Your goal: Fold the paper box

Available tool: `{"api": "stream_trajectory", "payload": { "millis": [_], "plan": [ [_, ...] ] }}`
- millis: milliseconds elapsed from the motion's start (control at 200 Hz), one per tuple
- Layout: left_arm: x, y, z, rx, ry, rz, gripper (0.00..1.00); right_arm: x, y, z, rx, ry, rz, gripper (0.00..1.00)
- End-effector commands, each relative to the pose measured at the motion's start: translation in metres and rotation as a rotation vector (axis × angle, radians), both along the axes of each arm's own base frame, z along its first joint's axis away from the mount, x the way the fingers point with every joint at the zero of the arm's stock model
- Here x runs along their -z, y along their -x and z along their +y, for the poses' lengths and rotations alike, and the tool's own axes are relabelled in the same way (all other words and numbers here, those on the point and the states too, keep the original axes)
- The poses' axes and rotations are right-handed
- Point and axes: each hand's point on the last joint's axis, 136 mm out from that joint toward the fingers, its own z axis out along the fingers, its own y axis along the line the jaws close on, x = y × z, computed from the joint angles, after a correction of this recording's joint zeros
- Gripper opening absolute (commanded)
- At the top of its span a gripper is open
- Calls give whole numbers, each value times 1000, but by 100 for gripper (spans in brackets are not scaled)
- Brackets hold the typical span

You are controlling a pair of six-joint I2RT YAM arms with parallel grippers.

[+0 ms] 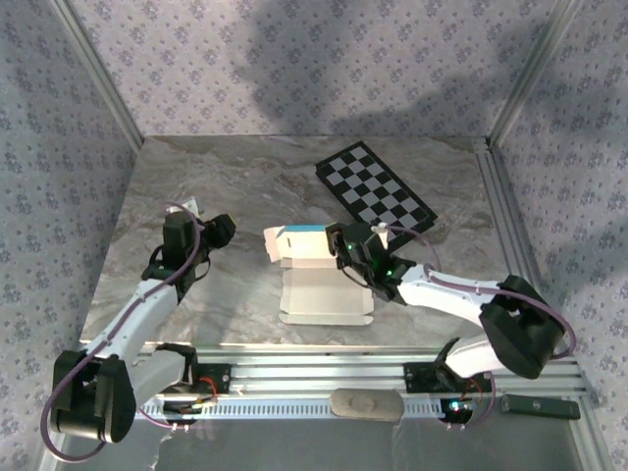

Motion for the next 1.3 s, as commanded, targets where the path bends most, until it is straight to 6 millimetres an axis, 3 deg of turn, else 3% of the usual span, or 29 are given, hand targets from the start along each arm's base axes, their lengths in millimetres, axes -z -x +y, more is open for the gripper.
{"api": "stream_trajectory", "payload": {
  "millis": [0,185,325,560,760,979,1294],
  "plan": [
    [-6,-3,-4,39,-13,3,47,3,-7,2,-70,69,-106,0],
    [9,-5,-13,92,-16,26,47,12,-10,-9,-102,85,-160,0],
    [27,-8,-23,149,-3,41,40,18,-11,-21,-113,79,-167,0],
    [63,-13,-59,366,37,56,20,25,-13,-33,-124,65,-144,0],
    [97,-9,-91,496,59,141,17,21,-16,-35,-120,52,-154,0],
    [97,1,-134,619,39,114,18,19,-18,-35,-119,46,-155,0],
    [83,13,-147,703,52,62,23,21,-21,-39,-114,45,-153,0]
  ]
}}
